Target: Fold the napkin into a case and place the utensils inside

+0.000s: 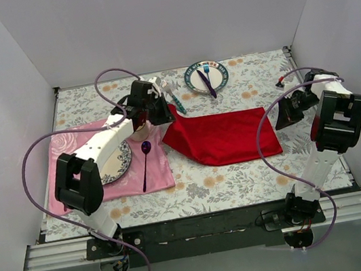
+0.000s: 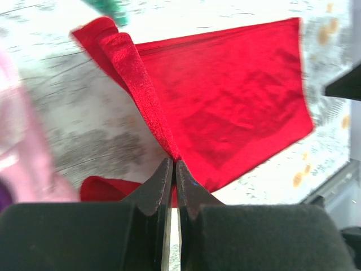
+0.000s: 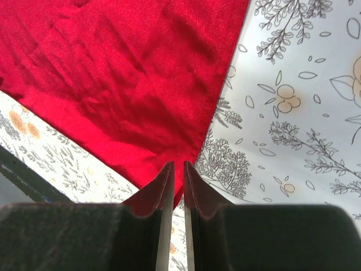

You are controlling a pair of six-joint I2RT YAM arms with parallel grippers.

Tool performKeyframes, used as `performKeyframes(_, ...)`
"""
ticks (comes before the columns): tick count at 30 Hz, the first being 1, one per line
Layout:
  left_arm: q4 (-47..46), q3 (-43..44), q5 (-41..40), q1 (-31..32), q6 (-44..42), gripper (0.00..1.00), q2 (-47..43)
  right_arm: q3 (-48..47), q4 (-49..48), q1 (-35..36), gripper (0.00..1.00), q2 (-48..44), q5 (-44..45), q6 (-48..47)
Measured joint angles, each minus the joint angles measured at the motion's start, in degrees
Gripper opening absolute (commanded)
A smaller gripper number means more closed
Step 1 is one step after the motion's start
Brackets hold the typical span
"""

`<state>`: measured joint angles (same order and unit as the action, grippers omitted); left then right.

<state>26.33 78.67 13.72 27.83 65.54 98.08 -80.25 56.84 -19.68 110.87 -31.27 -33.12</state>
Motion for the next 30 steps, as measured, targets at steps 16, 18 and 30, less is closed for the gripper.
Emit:
performKeyframes(16,-11.0,15.5,6.8,13.8,15.4,0.00,18.6,4.5,-4.5,1.4,0.01,4.1,0.9,3.2)
performKeyframes(18,-12.2,17.8,7.0,15.4,17.4,0.00,21.2,4.9,-4.5,1.4,0.01,4.1,0.4,3.3)
performKeyframes(30,-21.3,28.9,6.6,22.2,28.5,0.00,34.8,6.2,-4.7,1.4,0.01,4.1,-2.2,4.8)
